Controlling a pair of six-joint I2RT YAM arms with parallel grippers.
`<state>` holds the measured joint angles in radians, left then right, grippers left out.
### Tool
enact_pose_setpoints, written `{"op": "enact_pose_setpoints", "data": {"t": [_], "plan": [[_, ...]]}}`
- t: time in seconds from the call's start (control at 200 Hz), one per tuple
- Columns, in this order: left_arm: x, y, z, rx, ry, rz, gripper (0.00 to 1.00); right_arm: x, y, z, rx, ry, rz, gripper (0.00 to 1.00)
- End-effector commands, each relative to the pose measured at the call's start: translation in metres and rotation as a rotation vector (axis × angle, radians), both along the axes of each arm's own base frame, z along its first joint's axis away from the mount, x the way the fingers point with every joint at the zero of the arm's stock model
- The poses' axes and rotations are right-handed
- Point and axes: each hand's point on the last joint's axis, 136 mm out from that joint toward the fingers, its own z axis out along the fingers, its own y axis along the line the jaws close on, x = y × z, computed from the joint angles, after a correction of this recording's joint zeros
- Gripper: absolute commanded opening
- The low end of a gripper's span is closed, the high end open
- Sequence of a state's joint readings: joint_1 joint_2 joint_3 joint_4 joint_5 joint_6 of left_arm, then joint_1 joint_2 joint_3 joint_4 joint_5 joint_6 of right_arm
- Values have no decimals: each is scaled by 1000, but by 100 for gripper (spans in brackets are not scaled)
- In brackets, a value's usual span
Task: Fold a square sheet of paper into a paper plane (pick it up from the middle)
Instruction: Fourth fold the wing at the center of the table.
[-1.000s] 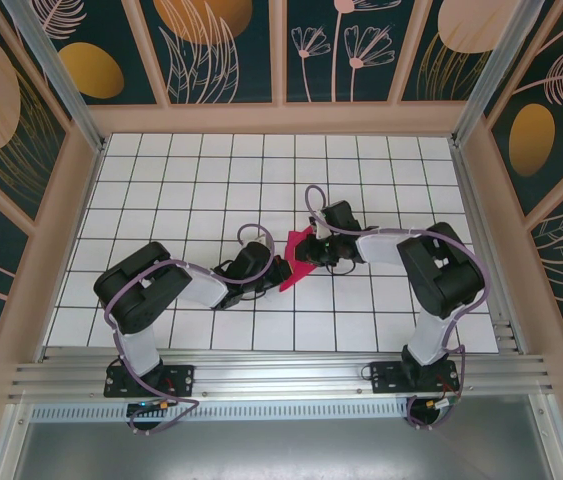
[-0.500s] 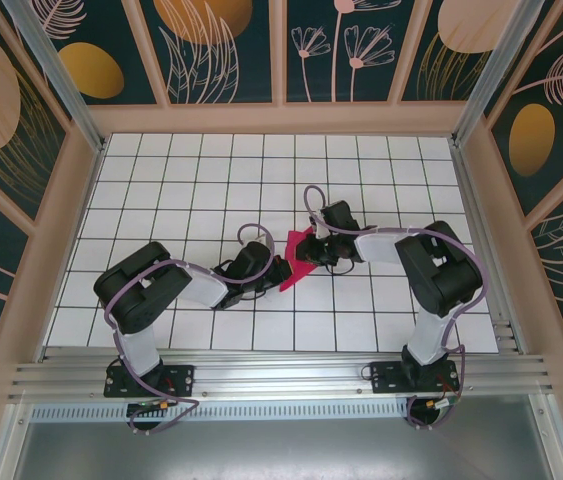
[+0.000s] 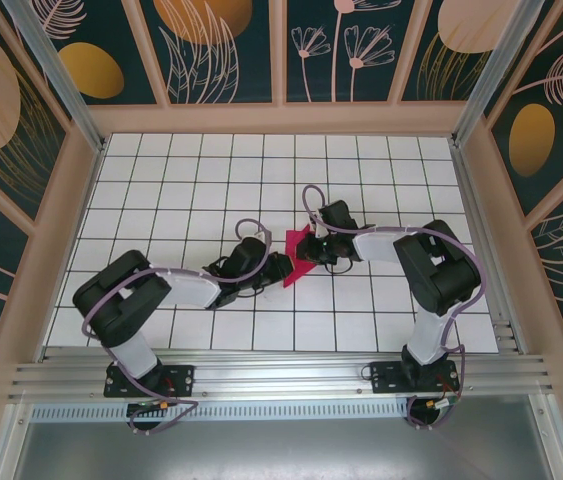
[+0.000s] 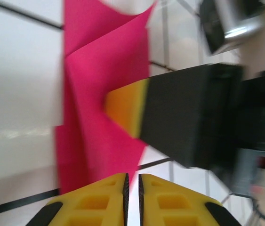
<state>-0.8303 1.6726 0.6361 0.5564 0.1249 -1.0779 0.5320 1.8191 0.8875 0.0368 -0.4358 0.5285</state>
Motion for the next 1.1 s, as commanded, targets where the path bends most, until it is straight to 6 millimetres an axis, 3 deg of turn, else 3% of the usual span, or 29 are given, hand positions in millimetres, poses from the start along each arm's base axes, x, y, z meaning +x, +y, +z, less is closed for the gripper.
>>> {"op": "enact_pose_setpoints", "data": {"t": [0.0,0.32,0.335,0.38,0.595,1.096], "plan": [[-3,0,7,7,-18,-29,18,-5,-16,-25,-98,40,-24,14],[-15,-14,-4,-34,29,-117,21,-8,-15,-28,-100,50,-22,14],[-16,-13,-14,-17,48,-119,21,-8,-15,-28,-100,51,-22,14],[-18,-14,-20,-10,62,-127,21,-8,-16,-29,-102,51,-23,14],[-25,-5,-40,47,114,-126,21,-8,-17,-30,-109,55,-28,14],[-34,17,-67,128,172,-71,19,-9,-19,-35,-119,67,-36,14]]}}
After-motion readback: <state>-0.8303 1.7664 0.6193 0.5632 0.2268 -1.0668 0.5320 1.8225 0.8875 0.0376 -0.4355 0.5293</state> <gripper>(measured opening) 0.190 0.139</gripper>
